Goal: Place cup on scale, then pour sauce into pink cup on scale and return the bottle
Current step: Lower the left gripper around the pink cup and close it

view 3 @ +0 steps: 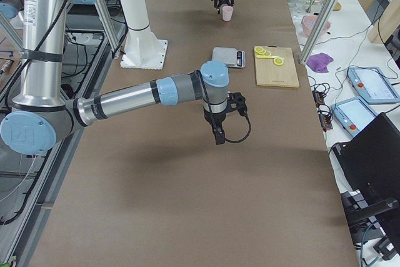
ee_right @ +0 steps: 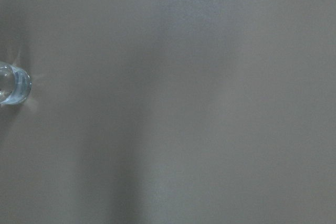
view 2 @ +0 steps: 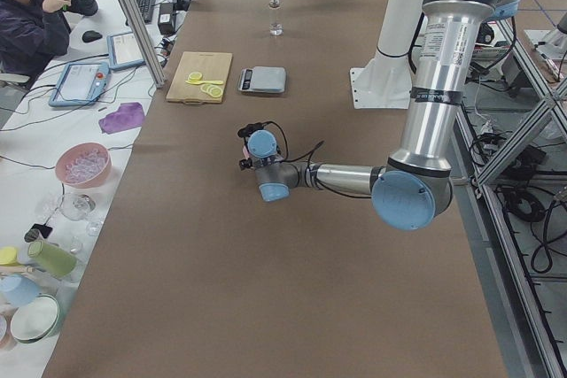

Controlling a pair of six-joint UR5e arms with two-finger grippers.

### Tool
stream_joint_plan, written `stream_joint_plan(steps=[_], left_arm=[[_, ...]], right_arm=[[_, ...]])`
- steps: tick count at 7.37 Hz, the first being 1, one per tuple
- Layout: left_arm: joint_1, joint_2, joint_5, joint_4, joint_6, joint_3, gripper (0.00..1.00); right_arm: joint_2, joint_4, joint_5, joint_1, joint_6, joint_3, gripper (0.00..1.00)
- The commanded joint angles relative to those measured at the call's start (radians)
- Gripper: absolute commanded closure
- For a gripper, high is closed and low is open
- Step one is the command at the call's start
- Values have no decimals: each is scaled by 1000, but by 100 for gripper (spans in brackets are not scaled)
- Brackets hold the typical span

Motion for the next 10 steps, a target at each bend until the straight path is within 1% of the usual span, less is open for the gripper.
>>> stream_joint_plan(steps=[1, 4, 6, 7, 10], left_arm=[[0, -2, 0, -2, -31, -5, 3], [0, -2, 0, -2, -45, -8, 3], [2, -15, 0, -2, -74, -7, 19], [2, -15, 0, -2, -82, -8, 29], [2, -15, -1, -2, -85, -7, 49]], right_arm=[[0, 0, -2, 0, 0, -1, 0], [0, 0, 0, 0, 0, 1, 0], [0, 0, 0, 0, 0, 1, 0], [0, 0, 0, 0, 0, 1, 0], [0, 0, 0, 0, 0, 1, 0]])
